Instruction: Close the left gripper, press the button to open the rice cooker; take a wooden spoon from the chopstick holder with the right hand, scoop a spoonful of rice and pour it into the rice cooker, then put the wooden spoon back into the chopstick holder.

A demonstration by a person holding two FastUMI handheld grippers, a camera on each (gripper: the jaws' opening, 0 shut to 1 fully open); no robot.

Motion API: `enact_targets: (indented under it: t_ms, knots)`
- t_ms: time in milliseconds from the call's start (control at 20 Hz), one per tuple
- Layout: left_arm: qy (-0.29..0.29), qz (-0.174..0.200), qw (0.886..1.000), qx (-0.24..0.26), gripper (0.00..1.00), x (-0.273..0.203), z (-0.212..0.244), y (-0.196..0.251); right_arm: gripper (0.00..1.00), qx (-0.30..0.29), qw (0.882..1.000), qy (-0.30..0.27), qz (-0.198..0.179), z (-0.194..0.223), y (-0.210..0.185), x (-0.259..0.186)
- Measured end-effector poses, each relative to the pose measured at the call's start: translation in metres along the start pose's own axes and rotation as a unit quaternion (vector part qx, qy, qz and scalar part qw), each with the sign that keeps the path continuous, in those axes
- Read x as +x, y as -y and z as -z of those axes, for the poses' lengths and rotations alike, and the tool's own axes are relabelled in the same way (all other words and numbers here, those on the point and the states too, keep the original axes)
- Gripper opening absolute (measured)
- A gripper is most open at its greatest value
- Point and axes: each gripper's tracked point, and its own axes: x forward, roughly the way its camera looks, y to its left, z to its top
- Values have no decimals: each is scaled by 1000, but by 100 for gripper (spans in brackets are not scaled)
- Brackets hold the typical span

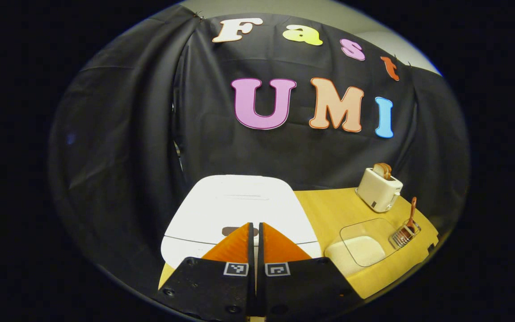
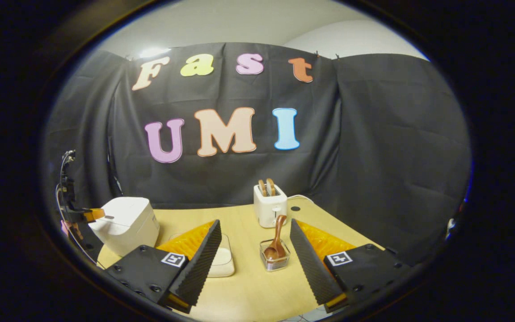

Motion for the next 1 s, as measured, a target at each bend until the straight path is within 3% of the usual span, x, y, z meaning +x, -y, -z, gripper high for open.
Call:
enact_targets:
  t_ms: [250, 750, 1000]
  knots:
    - [-17, -2, 1000, 5, 0, 25, 14, -12, 96, -4, 1000, -10, 10, 6, -5, -5]
    - [-23, -11, 1000, -9, 0, 28, 14, -13, 98, 5, 1000, -24, 8, 17, -11, -14]
    - [34, -16, 999, 3, 0, 25, -37, -12, 99, 13, 1000, -19, 11, 17, -1, -17]
